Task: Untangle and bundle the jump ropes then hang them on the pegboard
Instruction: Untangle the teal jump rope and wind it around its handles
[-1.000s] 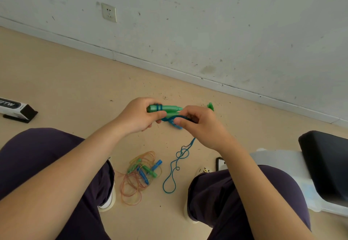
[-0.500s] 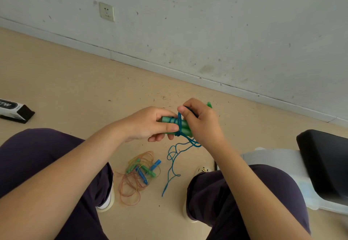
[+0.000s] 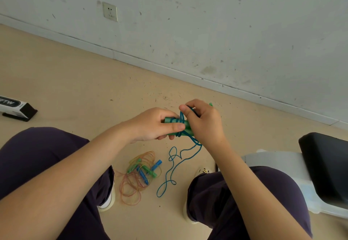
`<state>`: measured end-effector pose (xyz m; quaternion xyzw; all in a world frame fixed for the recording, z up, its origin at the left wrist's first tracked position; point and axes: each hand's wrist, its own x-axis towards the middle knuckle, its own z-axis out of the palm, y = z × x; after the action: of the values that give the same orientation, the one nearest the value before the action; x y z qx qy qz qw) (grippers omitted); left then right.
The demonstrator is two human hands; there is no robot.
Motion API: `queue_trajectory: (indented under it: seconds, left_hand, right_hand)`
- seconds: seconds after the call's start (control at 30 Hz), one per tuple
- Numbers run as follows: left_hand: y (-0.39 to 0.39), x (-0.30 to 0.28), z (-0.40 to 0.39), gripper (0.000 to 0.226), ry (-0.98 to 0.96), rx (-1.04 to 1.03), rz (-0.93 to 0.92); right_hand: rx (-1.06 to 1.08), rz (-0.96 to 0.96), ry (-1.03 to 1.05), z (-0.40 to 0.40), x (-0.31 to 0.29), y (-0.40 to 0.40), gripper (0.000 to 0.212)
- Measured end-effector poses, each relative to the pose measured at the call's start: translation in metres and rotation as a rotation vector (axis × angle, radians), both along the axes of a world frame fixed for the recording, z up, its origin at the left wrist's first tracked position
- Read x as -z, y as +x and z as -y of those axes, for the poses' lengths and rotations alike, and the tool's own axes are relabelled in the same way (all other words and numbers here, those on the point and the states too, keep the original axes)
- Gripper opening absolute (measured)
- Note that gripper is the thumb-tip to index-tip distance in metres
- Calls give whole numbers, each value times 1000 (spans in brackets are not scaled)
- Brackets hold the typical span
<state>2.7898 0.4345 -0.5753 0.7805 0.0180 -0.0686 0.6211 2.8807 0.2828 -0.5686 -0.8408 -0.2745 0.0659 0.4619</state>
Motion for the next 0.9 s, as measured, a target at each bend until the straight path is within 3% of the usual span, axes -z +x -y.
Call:
queue_trajectory:
  seconds: [0.1,0.3,0.37,0.47,0.6,0.7,0.9]
  left_hand:
    - [0,1,-1,20,-26,-1,3]
    - [-2,5,-5,9,-18,-16,12]
    - [-1,5,-11,18,-32,-81,15]
    - [0,5,-13,13,-108,-181,28]
    - [2,3,-9,12,-150,-291,63]
    - [2,0,-9,18,-157,-299,8]
    - [0,-5,-17,34,-228,-102,-81]
  right_hand:
    - [-48,-91,20,2,-6,0,8]
    - [-136,-218,-58,7,-8,6,19]
    - [-155,-350,3,10,-9,10,29]
    - [-252,-495,101,13,-10,12,36]
    - [-299,-526,183,12,-6,9,43]
    - [-273,-500,240,11,-4,7,36]
    - [-344,-514,227,16,-7,11,32]
